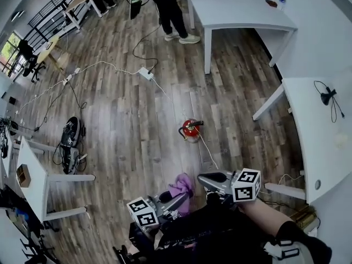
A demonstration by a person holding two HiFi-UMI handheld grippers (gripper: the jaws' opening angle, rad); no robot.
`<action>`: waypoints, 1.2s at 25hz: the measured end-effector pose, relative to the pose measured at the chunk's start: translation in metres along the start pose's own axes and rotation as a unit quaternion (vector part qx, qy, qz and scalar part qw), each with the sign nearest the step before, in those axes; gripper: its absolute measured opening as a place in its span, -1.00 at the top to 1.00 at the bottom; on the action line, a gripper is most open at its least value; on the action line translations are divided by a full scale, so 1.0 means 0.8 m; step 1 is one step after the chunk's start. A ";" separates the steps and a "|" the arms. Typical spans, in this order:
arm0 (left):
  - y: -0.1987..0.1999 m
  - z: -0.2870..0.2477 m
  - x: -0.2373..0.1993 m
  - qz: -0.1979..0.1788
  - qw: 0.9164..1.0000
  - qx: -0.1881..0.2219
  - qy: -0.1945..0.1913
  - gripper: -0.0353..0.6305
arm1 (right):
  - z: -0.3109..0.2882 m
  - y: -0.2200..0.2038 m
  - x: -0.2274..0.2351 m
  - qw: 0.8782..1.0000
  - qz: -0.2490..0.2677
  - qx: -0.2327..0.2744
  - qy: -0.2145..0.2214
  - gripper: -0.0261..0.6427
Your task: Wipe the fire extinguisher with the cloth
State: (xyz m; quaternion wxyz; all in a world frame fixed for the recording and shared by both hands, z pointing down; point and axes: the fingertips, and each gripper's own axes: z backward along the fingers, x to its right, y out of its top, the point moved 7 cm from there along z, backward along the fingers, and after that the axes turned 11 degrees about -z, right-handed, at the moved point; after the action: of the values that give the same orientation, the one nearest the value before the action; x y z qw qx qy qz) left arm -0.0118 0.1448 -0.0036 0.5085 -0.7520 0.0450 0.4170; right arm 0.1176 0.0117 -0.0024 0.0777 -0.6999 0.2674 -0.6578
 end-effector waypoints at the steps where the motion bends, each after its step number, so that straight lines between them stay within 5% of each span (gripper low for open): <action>1: -0.003 0.010 0.004 -0.002 1.000 -0.001 -0.004 0.61 | -0.002 -0.010 -0.008 1.000 -0.004 0.006 -0.004 0.91; 17: -0.117 0.270 0.078 0.018 0.996 -0.044 -0.079 0.62 | -0.055 -0.274 -0.179 0.991 -0.015 0.102 -0.083 0.91; 30: -0.139 0.316 0.108 0.034 0.996 -0.012 -0.085 0.62 | -0.061 -0.352 -0.224 0.993 0.003 0.023 -0.116 0.91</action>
State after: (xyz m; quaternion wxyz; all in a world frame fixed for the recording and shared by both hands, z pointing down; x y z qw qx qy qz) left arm -0.0478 0.4317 -0.0153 0.4867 -0.7182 0.0225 0.4967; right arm 0.1487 0.3472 -0.0242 0.1262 -0.7685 0.2430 -0.5783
